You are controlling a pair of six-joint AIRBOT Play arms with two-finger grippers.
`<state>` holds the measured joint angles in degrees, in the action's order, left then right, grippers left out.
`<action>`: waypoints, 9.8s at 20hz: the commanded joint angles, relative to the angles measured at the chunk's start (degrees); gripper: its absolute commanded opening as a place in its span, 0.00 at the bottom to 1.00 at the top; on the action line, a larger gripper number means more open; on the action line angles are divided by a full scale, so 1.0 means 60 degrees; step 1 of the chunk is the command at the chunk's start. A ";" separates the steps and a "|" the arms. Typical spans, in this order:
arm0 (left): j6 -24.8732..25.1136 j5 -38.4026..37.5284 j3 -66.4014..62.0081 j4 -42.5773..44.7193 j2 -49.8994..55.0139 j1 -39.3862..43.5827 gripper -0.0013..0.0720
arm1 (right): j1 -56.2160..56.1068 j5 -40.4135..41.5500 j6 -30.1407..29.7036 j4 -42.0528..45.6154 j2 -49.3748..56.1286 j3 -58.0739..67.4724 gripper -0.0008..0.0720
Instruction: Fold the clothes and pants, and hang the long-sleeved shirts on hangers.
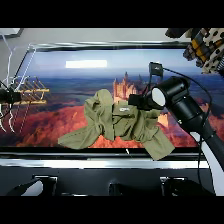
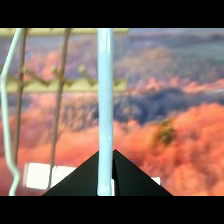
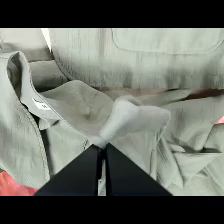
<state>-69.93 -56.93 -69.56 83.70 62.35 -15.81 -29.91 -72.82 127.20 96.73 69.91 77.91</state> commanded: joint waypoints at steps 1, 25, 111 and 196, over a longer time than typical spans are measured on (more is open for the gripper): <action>0.0204 -0.0572 -0.0066 -0.0426 -0.0656 0.1086 0.05 | -0.0007 -0.0007 -0.0102 0.0000 0.0007 -0.0004 0.06; 0.1989 -0.3381 0.3089 -0.2291 -0.6211 0.5923 0.06 | -0.0007 -0.0506 0.0197 0.0852 0.0007 -0.0004 0.06; 0.8123 0.0368 0.4867 -1.0291 -0.2233 0.5927 0.06 | 0.0000 -0.4156 -0.0022 0.3384 -0.0138 0.3577 0.06; 0.9592 0.2925 0.4863 -1.3639 -0.1122 0.8185 0.06 | 0.5646 -0.1628 -0.5362 -0.2528 -0.0539 -0.0270 0.38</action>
<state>-12.38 -39.38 -40.36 1.85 55.59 33.28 4.05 -83.53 94.13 81.38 66.61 76.82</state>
